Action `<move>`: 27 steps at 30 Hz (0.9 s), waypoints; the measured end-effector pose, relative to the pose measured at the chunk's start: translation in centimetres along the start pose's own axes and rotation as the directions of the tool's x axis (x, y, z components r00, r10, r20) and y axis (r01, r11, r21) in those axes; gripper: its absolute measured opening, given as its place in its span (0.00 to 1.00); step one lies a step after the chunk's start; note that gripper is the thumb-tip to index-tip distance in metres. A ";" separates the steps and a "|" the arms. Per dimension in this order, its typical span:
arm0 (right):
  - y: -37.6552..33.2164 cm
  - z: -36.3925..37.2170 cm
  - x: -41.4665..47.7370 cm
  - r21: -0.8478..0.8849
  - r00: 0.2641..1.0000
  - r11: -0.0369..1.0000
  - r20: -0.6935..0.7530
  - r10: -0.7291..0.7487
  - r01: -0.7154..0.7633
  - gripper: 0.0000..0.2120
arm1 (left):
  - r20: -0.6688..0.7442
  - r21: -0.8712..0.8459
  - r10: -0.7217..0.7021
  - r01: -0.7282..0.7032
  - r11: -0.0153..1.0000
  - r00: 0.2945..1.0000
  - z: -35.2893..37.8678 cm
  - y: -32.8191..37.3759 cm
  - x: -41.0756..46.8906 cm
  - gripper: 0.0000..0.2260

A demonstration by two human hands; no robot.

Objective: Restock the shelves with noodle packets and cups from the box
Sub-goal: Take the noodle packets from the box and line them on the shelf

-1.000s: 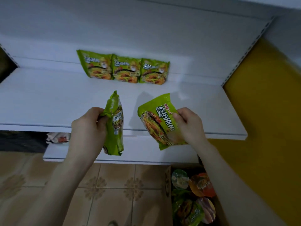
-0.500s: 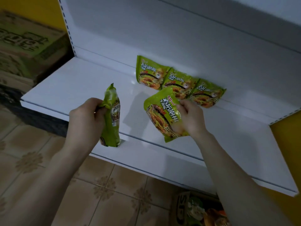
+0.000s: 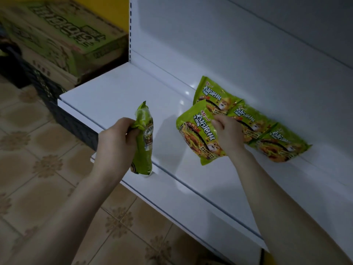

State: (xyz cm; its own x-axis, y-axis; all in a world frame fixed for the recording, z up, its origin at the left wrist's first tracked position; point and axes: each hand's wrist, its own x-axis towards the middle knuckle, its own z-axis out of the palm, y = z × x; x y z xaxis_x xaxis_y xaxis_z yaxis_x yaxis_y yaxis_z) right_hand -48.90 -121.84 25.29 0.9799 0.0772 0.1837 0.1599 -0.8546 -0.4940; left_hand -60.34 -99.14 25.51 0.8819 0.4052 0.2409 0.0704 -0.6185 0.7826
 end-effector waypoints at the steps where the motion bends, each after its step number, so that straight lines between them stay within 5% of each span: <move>1: 0.0 0.3 0.6 0.002 1.000 1.000 0.015 -0.006 0.006 0.11 | -0.011 0.000 -0.009 0.009 1.000 1.000 0.5 -0.1 0.0 0.08; 10: 1.8 2.6 3.4 0.022 0.995 0.997 0.056 -0.077 0.076 0.11 | -0.141 -0.033 -0.128 0.124 0.992 0.982 2.8 -1.7 0.8 0.08; 14: 2.1 2.2 4.0 -0.009 0.978 0.999 0.204 -0.034 0.036 0.09 | -0.180 -0.081 -0.180 0.168 0.982 0.967 3.5 -2.0 1.0 0.08; 18: 3.1 1.2 3.3 -0.102 0.905 0.995 0.422 0.048 -0.006 0.27 | -0.184 -0.100 -0.166 0.150 0.984 0.969 4.3 -2.2 1.0 0.08; 20: 3.7 0.9 2.9 -0.133 0.915 0.991 0.397 0.076 -0.024 0.30 | -0.182 -0.121 -0.162 0.142 0.983 0.970 4.7 -2.1 0.7 0.08; 27: 5.9 2.0 2.3 0.167 0.992 0.982 0.099 0.078 -0.093 0.11 | -0.193 -0.219 -0.176 0.132 0.967 0.965 6.7 -1.7 0.8 0.08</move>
State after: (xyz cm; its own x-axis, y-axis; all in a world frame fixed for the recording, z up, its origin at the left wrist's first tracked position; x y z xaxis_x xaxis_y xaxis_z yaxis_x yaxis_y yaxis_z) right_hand -45.42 -125.70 21.11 0.9963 0.0613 0.0596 0.0853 -0.7603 -0.6439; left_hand -56.63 -102.25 20.55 0.7488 0.6300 0.2057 0.0828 -0.3968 0.9142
